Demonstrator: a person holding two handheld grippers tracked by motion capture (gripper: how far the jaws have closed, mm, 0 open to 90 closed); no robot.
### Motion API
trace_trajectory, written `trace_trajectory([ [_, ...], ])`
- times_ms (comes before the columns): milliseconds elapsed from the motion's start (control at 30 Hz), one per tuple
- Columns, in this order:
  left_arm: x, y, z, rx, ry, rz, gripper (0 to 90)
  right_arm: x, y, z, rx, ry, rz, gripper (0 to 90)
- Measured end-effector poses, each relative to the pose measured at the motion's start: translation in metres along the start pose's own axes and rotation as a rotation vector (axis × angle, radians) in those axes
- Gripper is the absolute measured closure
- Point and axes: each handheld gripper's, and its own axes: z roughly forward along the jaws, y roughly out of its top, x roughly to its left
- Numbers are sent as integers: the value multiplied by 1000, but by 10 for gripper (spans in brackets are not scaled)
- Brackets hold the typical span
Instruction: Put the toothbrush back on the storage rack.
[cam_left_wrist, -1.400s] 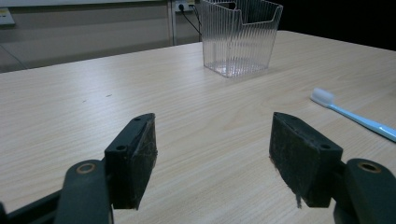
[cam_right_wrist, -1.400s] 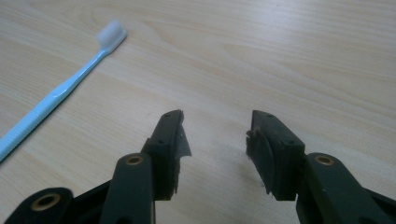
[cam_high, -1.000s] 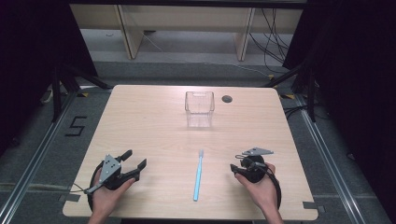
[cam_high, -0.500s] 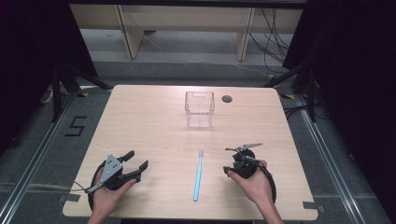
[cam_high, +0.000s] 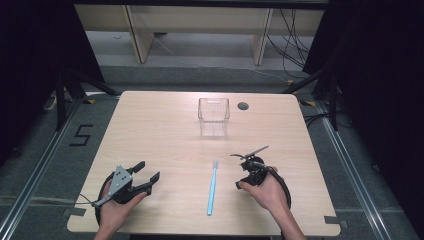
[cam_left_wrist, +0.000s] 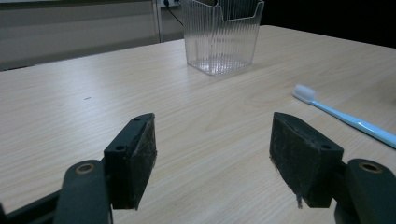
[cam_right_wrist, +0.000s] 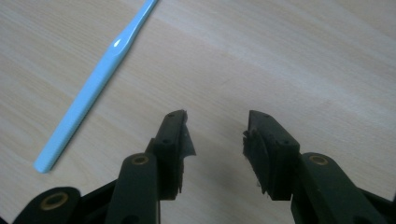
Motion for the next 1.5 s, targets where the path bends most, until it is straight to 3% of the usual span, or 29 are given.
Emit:
trace_trajectory([
  [67, -1, 0, 1, -3, -11, 8, 315, 4, 3, 0, 4, 22, -3, 582],
  [100, -1, 0, 3, -20, -20, 8, 316, 5, 4, 0, 17, 10, 3, 582],
  [133, -2, 0, 2, -17, -17, 11, 316, 3, 7, 1, -15, 12, -77, 582],
  [167, -2, 0, 3, -19, -14, 10, 315, 8, 8, 0, 17, 34, -19, 583],
  [200, -1, 0, 3, -19, -20, 9, 315, 13, 10, -1, 31, 42, 8, 584],
  [267, -1, 1, 2, -15, -12, 5, 315, 15, 14, 0, 32, 42, -10, 587],
  [367, -1, 1, 0, -2, -5, 4, 315, 22, 19, 2, 45, 52, 11, 590],
  [533, -1, 1, 0, -1, -5, 6, 315, 33, 26, 7, 57, 65, -19, 589],
  [567, -1, 1, 0, -1, -5, 8, 315, 36, 28, 7, 66, 61, -4, 589],
  [600, -1, 1, 0, -1, -6, 8, 315, 37, 28, 9, 54, 65, -23, 589],
  [867, -1, 1, 0, -1, -2, 4, 315, 54, 36, 17, 79, 78, -18, 585],
  [1000, -1, 0, 0, 2, -3, 5, 315, 56, 39, 19, 85, 69, -22, 594],
  [1033, 0, 0, 2, -19, -14, 5, 315, 58, 39, 20, 86, 69, -7, 597],
  [1200, -1, 0, 1, -10, -9, 3, 314, 62, 42, 23, 106, 77, 12, 600],
  [1233, -1, 1, 0, 0, -5, 5, 314, 62, 42, 25, 87, 83, 10, 600],
  [1367, 0, 0, 2, -20, -14, 7, 315, 65, 44, 28, 113, 83, 32, 602],
  [1467, 0, 0, 2, -19, -14, 4, 315, 66, 45, 31, 116, 86, 18, 604],
  [1500, 0, 0, 2, -19, -14, 5, 315, 66, 46, 29, 141, 83, 19, 603],
])
